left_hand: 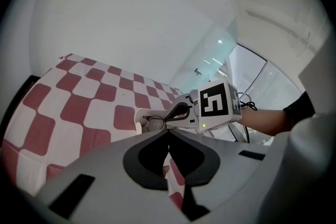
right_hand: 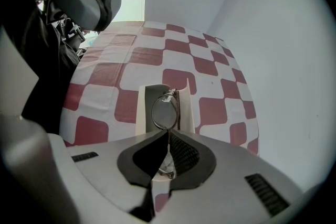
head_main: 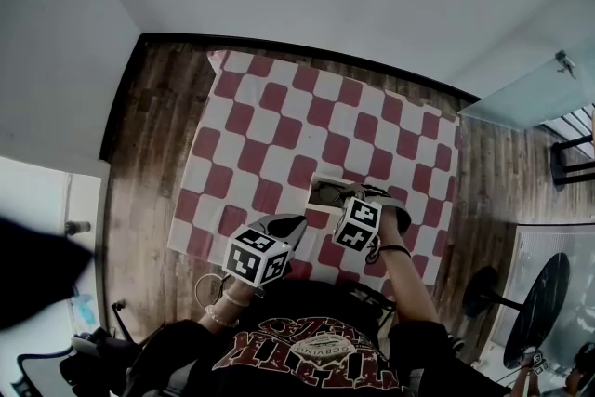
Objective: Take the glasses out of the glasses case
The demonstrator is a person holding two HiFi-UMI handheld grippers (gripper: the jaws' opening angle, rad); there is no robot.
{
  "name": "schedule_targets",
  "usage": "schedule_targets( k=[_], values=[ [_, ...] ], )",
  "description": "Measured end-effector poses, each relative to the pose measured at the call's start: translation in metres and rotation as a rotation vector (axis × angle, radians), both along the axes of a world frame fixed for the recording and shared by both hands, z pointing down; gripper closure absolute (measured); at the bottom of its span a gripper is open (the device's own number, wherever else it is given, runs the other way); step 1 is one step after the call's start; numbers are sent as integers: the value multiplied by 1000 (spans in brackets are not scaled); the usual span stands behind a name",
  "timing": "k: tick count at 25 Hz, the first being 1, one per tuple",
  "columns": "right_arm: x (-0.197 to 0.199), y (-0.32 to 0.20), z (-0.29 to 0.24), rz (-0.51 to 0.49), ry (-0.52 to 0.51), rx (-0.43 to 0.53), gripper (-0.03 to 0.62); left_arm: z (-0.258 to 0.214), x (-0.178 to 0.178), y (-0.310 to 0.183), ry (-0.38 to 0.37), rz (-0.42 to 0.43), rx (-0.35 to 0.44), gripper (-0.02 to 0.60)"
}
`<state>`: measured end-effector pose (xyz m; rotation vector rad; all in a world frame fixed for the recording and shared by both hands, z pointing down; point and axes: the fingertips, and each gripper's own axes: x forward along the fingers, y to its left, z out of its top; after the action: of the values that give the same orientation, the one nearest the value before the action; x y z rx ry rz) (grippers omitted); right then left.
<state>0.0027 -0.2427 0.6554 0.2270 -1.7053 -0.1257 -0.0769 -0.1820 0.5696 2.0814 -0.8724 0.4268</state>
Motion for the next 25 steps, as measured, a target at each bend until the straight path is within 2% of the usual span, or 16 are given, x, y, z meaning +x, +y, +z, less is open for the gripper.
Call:
schedule_targets(
  k=[6,12,19,23,25],
  values=[
    [3,1,-4,-1,-2,21,565,2,5,6,1,12,-8,572],
    [3,1,-11,-6,-2,43,565,5,7,10,-52,42,12,572],
    [4,3,-23,-13,-4,64,565,11,10,17,-44,46,-15,572],
    [3,8,-31,-14,-17,64,566,16,11,21,-142,103,30,572],
    [4,7,-34,-14,-19,74,566,18,13,23,-146,115,26,572]
  ],
)
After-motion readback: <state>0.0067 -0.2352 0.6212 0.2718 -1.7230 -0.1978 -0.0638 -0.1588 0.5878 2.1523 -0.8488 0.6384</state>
